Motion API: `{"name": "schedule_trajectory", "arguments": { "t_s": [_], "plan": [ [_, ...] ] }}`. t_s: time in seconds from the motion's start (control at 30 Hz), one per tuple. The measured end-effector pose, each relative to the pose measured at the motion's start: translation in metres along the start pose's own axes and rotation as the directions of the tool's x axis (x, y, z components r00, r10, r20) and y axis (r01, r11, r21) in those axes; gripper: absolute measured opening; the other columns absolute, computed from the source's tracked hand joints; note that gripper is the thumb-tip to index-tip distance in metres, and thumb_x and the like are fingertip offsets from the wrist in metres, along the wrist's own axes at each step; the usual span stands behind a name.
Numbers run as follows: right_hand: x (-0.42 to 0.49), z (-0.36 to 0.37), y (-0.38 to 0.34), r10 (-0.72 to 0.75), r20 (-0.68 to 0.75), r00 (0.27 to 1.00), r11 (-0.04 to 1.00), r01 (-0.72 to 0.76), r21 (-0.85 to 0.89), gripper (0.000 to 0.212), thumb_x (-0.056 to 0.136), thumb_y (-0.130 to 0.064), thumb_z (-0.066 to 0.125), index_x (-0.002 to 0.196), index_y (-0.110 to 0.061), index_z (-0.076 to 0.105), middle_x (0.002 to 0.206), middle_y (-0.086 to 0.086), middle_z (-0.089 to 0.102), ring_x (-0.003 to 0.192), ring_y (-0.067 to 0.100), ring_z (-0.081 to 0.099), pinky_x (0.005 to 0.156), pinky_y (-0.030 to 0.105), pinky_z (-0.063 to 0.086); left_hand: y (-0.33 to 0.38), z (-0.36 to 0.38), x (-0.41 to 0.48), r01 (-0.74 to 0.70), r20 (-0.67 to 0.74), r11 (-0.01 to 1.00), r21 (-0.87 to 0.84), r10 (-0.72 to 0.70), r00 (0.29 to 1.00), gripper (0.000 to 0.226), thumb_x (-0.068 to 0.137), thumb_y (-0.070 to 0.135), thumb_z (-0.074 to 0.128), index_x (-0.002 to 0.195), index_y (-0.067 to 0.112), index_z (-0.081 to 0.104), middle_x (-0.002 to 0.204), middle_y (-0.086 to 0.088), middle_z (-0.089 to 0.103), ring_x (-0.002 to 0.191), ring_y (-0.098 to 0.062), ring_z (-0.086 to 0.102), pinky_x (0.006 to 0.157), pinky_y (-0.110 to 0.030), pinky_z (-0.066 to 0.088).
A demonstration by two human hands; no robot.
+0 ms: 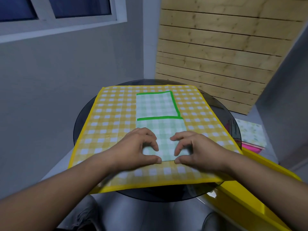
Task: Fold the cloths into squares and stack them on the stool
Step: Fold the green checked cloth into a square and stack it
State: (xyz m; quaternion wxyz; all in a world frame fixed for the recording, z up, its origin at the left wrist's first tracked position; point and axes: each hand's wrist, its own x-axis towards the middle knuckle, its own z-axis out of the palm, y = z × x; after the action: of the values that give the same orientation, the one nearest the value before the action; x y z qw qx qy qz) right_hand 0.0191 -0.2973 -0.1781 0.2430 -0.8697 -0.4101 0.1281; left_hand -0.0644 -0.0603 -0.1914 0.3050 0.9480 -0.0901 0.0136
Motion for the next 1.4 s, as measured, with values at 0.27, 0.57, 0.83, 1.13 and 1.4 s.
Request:
{"name": "schedule_trajectory", "arguments": {
  "t_s": [0.27, 0.57, 0.83, 1.13, 1.4],
  "plan": [
    [-0.005, 0.001, -0.009, -0.058, 0.028, 0.998, 0.992, 0.061, -0.108, 0.009, 0.092, -0.036, 0.064, 0.089, -0.031, 0.070, 0.140, -0.019, 0.051, 0.131, -0.004, 0.039, 0.108, 0.023, 0.034, 0.000, -0.001, 0.000, 0.039, 0.013, 0.998, -0.049, -0.038, 0.999, 0.031, 0.069, 0.059, 0.080, 0.091, 0.040, 0.071, 0.115, 0.023, 0.054, 0.118, 0.003, 0.045, 0.104, -0.027, 0.039],
    [-0.002, -0.007, -0.011, 0.030, -0.104, 0.994, 0.972, -0.005, 0.236, 0.013, 0.093, -0.028, 0.062, 0.081, -0.031, 0.065, 0.122, -0.018, 0.065, 0.115, -0.006, 0.058, 0.100, 0.032, 0.049, 0.009, -0.014, -0.003, 0.067, -0.025, 0.962, -0.265, -0.076, 0.997, 0.030, 0.069, 0.044, 0.087, 0.092, 0.030, 0.075, 0.106, 0.016, 0.070, 0.103, 0.003, 0.064, 0.096, -0.025, 0.051],
    [0.008, -0.032, -0.027, 0.082, -0.294, 0.952, 0.854, 0.085, 0.514, 0.006, 0.083, -0.007, 0.074, 0.088, -0.010, 0.074, 0.093, -0.002, 0.077, 0.085, 0.007, 0.071, 0.075, 0.015, 0.052, 0.026, -0.042, 0.009, 0.008, -0.220, 0.892, -0.453, -0.120, 0.968, 0.004, 0.082, 0.020, 0.081, 0.079, 0.018, 0.079, 0.079, -0.002, 0.075, 0.074, -0.015, 0.067, 0.072, -0.034, 0.054],
    [0.036, -0.040, -0.004, 0.127, -0.218, 0.968, 0.776, 0.041, 0.629, 0.027, 0.089, 0.008, 0.062, 0.110, -0.006, 0.068, 0.099, -0.008, 0.077, 0.091, 0.001, 0.070, 0.075, 0.012, 0.050, 0.034, -0.079, 0.038, -0.057, -0.383, 0.698, -0.714, -0.321, 0.866, 0.015, 0.082, 0.022, 0.080, 0.086, 0.009, 0.075, 0.079, -0.003, 0.073, 0.069, -0.013, 0.066, 0.062, -0.024, 0.053],
    [0.076, -0.017, 0.030, 0.327, -0.213, 0.921, 0.875, -0.210, 0.436, 0.015, 0.094, -0.019, 0.063, 0.108, -0.021, 0.064, 0.050, -0.011, 0.040, 0.052, 0.011, 0.040, 0.052, 0.025, 0.036, -0.019, -0.050, 0.065, 0.299, -0.140, 0.582, -0.756, -0.590, 0.795, 0.051, 0.075, 0.017, 0.086, 0.115, 0.008, 0.056, 0.095, -0.012, 0.075, 0.082, -0.028, 0.075, 0.071, -0.039, 0.062]
  ]
}}
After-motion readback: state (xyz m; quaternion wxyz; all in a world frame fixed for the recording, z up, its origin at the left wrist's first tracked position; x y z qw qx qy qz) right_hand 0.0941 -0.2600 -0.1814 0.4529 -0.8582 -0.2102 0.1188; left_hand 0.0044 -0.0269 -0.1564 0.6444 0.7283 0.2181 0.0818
